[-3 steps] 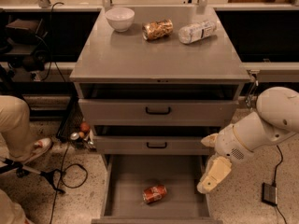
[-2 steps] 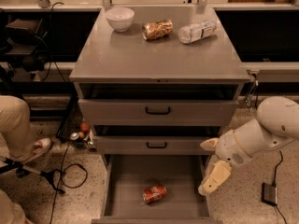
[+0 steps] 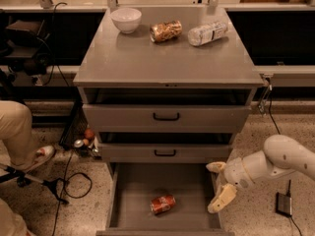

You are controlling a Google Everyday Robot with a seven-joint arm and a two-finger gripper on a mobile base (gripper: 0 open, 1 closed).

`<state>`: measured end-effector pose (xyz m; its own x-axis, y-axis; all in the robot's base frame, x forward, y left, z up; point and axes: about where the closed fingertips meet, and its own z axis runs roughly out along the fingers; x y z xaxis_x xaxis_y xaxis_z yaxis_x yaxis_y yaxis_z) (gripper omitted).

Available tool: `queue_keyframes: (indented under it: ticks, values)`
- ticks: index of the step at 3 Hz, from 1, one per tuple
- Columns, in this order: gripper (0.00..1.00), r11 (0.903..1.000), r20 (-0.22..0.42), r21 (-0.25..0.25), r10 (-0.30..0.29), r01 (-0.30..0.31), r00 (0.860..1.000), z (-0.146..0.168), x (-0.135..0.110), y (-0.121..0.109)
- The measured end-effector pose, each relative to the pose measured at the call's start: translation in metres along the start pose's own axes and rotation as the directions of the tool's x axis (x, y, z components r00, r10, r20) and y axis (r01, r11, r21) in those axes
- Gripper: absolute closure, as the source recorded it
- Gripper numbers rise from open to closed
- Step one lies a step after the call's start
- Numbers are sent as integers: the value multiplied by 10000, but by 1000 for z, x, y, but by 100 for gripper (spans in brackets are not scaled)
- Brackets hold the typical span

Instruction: Pick coke can from bottom drawer and place on counter

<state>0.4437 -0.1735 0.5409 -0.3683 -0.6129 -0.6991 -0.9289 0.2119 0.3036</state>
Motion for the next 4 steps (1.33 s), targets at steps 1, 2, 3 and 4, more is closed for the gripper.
queue_keyframes:
  ticks: [1,2,3,4]
  values:
    - [0,9989,644,-418,227,-201,9977,50,37,-25]
    - [0,9959,765,-763,536,-477,9956,68,51,-21]
    - [0,9966,738,-715,474,-421,9961,65,48,-21]
    - [0,9964,723,-805,319,-261,9969,72,50,-20]
